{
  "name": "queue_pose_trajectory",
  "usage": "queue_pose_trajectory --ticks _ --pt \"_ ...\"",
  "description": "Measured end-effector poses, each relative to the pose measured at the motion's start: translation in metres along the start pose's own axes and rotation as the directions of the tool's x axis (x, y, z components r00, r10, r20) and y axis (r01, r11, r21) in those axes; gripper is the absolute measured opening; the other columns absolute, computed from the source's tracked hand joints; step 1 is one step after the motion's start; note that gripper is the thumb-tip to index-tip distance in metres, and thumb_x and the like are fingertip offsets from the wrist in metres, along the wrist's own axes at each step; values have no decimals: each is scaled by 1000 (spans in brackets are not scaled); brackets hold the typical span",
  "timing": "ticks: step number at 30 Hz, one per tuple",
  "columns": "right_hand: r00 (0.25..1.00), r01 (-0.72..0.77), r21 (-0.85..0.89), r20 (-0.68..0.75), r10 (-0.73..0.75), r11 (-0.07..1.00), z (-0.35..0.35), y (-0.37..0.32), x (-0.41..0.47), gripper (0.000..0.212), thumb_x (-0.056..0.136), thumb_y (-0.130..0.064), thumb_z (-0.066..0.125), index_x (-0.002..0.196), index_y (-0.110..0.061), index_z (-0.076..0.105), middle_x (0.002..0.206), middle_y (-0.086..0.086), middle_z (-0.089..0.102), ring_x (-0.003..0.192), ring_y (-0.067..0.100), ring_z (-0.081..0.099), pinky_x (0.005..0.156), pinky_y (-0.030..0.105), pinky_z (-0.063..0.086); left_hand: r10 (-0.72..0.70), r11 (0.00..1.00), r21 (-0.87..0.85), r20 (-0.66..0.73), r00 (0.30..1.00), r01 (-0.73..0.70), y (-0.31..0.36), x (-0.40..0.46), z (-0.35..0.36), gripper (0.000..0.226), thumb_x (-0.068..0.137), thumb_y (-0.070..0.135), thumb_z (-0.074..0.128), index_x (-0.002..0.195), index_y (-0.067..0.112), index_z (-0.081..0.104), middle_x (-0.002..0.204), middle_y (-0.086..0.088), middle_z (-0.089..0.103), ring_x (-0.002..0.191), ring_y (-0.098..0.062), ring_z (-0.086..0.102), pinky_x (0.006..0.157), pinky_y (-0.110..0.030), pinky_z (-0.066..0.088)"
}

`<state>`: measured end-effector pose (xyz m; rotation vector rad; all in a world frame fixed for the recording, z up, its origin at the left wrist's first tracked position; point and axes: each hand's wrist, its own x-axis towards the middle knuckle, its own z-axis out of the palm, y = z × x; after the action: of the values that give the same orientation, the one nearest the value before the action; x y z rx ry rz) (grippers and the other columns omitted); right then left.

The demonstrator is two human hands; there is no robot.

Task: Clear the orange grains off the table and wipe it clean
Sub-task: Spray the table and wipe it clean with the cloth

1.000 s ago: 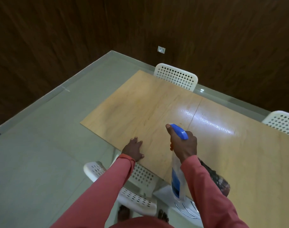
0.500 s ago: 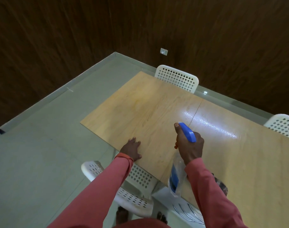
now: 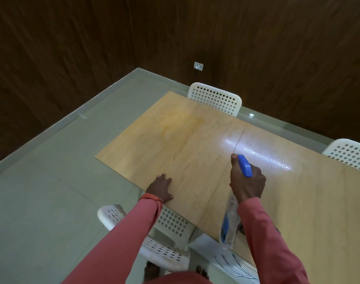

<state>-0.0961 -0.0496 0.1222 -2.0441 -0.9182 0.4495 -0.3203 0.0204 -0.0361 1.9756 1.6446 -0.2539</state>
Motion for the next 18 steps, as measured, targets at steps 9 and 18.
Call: queue_pose_trajectory --ticks 9,18 --pt "996 33 -74 90 -26 997 -2 7 -11 58 94 -48 59 60 -1 55 60 20 63 56 35 58 55 29 41 2 1000 -2 11 1000 -2 -1 0 0 84 88 37 66 154 23 18 163 -4 1 150 -23 5 118 -36 19" --pt "940 91 128 315 -128 988 7 0 -34 64 73 -60 65 65 4 64 61 26 60 59 46 59 57 53 53 -3 1000 -9 17 1000 3 -2 1 1 83 88 38 66 154 24 18 163 -3 1 150 -22 5 118 -37 21"
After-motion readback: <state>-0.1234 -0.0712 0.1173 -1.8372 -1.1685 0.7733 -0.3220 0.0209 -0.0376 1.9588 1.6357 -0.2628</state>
